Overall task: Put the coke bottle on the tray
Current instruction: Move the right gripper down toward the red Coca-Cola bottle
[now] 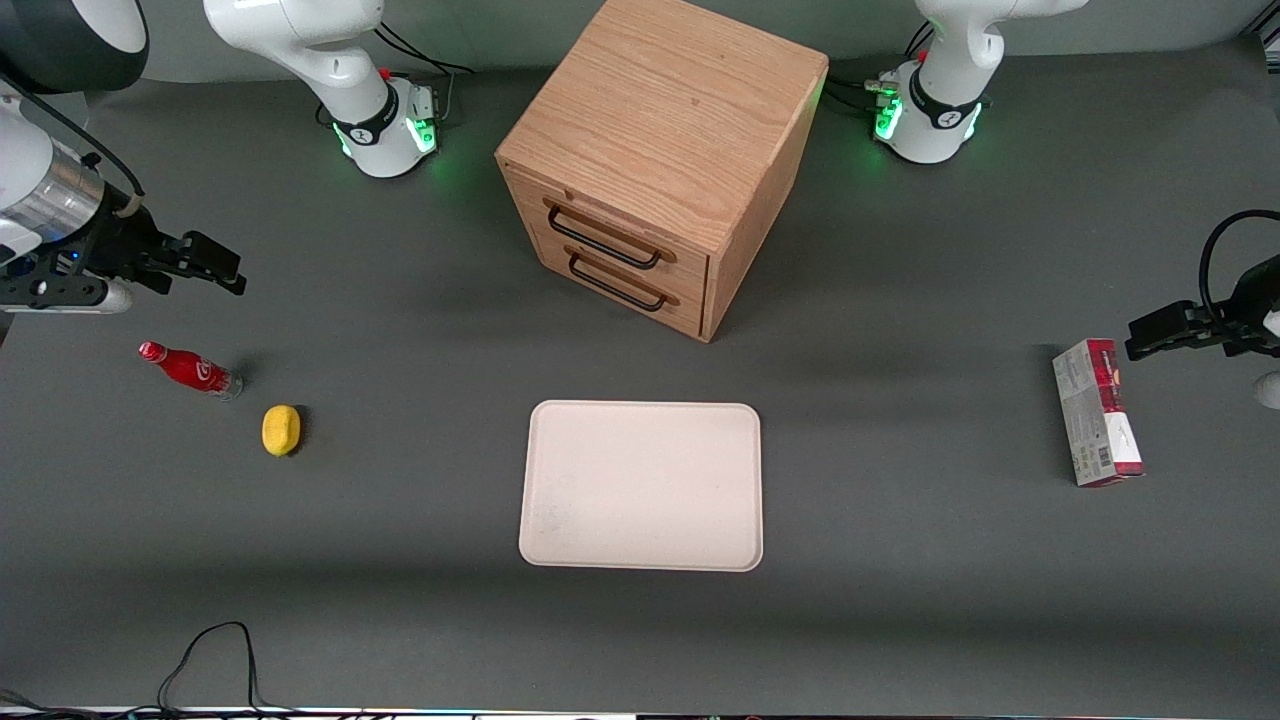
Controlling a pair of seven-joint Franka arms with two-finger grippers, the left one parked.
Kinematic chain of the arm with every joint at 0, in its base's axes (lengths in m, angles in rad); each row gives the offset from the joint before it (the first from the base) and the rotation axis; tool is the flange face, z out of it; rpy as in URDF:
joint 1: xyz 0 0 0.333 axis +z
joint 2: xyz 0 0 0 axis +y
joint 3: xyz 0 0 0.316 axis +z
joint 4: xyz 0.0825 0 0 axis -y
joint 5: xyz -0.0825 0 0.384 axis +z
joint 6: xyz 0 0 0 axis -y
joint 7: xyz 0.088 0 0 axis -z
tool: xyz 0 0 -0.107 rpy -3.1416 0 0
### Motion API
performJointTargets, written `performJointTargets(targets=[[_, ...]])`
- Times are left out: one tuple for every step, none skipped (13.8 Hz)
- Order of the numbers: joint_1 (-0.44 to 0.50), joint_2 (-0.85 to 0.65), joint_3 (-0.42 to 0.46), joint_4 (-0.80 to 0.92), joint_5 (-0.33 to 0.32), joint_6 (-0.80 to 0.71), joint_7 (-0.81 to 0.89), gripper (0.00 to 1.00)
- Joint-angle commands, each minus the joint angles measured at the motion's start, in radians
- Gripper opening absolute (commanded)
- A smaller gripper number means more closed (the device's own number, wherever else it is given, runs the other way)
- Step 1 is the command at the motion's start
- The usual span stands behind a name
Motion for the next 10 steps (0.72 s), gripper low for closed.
performJointTargets(targets=[[-0.012,0.006,0.011,0.025,-0.026,-0.046,0.020,1.00],[-0.014,0.010,0.008,0.026,-0.025,-0.047,0.017,1.00],[-0.015,0.013,-0.003,0.025,-0.026,-0.047,-0.012,1.00],[-0.017,0.016,-0.045,0.023,-0.029,-0.045,-0.097,1.00],[-0.017,0.023,-0.102,0.017,-0.033,-0.024,-0.207,1.00],[-0.017,0.048,-0.169,0.017,-0.042,0.011,-0.327,1.00],[-0.017,0.067,-0.240,0.016,-0.048,0.045,-0.439,1.00],[-0.017,0.094,-0.294,0.014,-0.048,0.068,-0.513,1.00],[-0.017,0.111,-0.332,0.003,-0.048,0.087,-0.549,1.00],[-0.017,0.118,-0.358,-0.029,-0.048,0.134,-0.573,1.00]])
